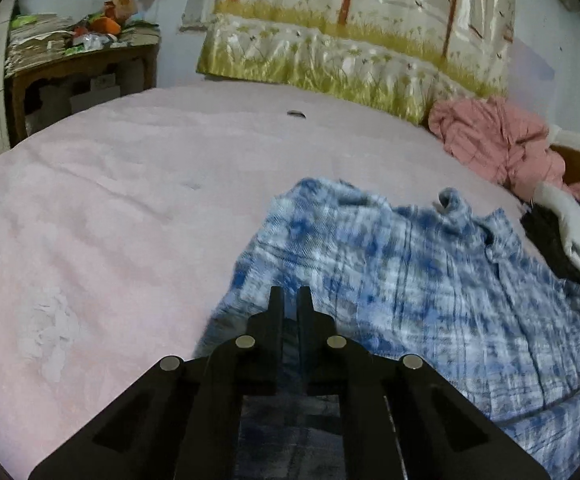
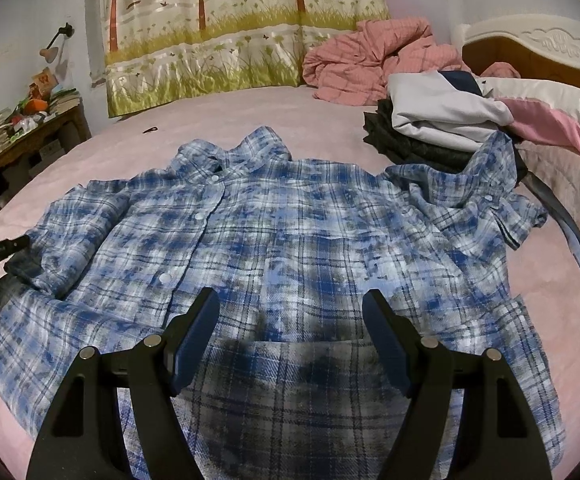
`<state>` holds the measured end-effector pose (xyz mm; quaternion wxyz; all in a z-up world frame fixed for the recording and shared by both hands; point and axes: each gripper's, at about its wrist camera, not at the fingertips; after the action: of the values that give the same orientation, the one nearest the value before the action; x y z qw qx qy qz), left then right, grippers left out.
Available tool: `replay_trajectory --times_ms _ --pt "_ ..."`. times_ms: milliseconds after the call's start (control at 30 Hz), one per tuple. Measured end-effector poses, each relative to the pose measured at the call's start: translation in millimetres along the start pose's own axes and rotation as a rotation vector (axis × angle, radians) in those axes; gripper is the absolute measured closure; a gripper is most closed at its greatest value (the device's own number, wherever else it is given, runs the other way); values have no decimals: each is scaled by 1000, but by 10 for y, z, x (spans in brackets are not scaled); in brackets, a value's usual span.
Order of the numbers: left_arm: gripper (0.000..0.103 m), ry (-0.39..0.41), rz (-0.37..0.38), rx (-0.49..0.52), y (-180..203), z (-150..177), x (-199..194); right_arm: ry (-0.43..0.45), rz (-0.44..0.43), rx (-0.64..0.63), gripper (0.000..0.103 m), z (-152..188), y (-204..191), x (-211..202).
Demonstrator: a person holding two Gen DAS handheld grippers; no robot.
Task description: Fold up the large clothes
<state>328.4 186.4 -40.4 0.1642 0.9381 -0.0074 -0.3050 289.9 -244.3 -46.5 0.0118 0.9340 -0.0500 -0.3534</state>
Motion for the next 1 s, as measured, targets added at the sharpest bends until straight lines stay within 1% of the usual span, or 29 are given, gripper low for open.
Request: replay_trajectory --times_ms 100,167,233,333,367,400,533,567,600,633,667,700,733,800,833,867,900,933,1000 --pt "93 -3 -14 -29 -91 -22 -2 -6 -2 2 30 1 0 5" --pt "92 -18 0 -46 -155 -36 25 -12 3 0 30 6 2 9" --pt "89 -32 27 -61 -205 -50 54 -18 4 2 30 11 11 19" --pt "75 -37 10 -40 -212 -80 95 -27 -2 8 30 12 19 33" --pt "67 -37 3 -33 -206 -85 104 -27 -3 8 30 12 20 31" --pt "62 -35 -2 -25 -203 -92 114 -27 -3 7 30 13 20 33" --pt "60 -53 18 -12 -186 -92 169 -29 0 -2 30 23 4 53" --pt "66 -57 27 -5 -175 -84 179 -31 2 -3 30 25 2 59" --pt "82 -62 36 3 -160 -79 188 -32 2 -4 30 27 -2 65" --pt "91 -68 44 12 -150 -79 196 -34 3 -4 30 30 -8 69" --pt "95 -64 39 24 -123 -77 190 -36 3 -5 30 32 -8 74" --pt "96 -44 29 41 -91 -78 155 -38 4 -5 30 33 -6 79" --pt "96 -21 36 68 -38 -73 101 -39 4 -4 30 36 -9 82" --pt "97 34 56 142 120 -73 -33 -41 3 -3 30 34 -3 86" --pt "97 61 66 198 246 -67 -115 -39 3 -4 30 34 -3 86" --pt "97 73 71 246 362 -61 -176 -39 4 -4 30 34 -2 86" --pt "97 76 60 284 464 -53 -210 -36 5 -4 30 32 -1 85" --pt "97 83 33 316 571 -44 -237 -34 4 -4 30 28 2 81" --pt "97 91 26 327 650 -29 -258 -30 5 -5 30 24 4 74"
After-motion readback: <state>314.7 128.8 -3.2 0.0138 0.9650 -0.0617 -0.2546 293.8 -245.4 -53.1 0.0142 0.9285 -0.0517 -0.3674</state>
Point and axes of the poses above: each gripper's, at about its wrist camera, not at the fingertips, and x roughly the way its jaws point, y to its right, z to its underside, and after that the axes turned 12 degrees about z, right-handed
